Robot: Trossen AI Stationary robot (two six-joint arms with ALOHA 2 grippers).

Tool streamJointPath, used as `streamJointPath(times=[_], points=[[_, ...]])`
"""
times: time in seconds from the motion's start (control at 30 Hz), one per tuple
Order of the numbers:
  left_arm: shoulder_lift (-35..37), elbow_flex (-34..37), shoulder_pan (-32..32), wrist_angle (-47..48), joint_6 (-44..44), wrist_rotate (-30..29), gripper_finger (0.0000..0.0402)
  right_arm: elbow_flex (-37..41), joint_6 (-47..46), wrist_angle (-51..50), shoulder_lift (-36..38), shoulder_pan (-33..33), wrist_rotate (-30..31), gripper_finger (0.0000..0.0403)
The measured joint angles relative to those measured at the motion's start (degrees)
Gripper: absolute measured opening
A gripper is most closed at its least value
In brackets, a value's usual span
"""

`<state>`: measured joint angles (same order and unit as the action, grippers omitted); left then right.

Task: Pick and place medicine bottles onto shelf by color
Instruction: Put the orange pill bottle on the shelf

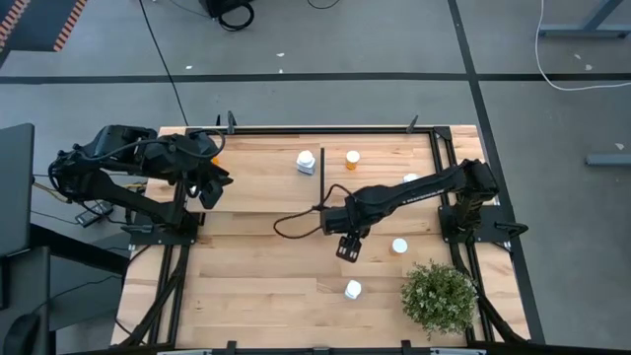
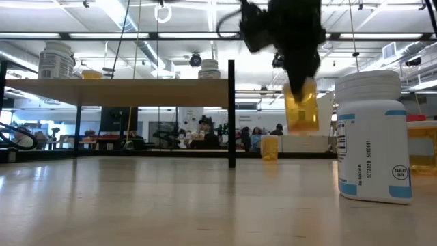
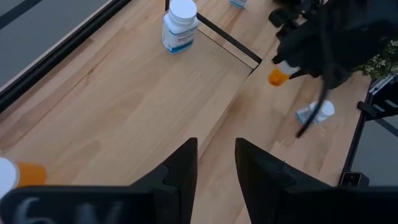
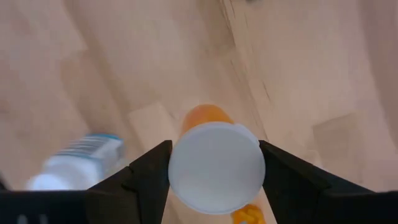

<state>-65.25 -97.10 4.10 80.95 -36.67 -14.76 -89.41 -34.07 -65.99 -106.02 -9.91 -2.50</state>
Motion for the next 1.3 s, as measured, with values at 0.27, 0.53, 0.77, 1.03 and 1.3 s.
streamJointPath(times=[0.27, 0.53, 0.77, 1.03, 1.3], points=[[0.0, 0.0, 0.0, 0.0, 0.1, 0.0, 0.0113, -17.5, -2.2, -6.8, 0.0, 0.4, 5.0, 0.023], [0.0, 0.0, 0.0, 0.0, 0.4, 0.0, 0.011, -28.8, -4.1, -6.4, 0.0, 4.5, 5.9, 0.023], [0.0, 0.0, 0.0, -0.1, 1.3, 0.0, 0.0115, -32.3, -2.1, -1.3, -0.2, 7.3, 5.5, 0.023], [0.0, 0.0, 0.0, -0.1, 2.9, 0.0, 0.0111, -32.3, -2.3, 11.2, -1.5, 7.7, 5.4, 0.023], [0.0, 0.0, 0.0, 0.0, 3.4, 0.0, 0.0114, -32.3, 0.4, 12.4, -5.3, 8.6, 5.6, 0.0229]])
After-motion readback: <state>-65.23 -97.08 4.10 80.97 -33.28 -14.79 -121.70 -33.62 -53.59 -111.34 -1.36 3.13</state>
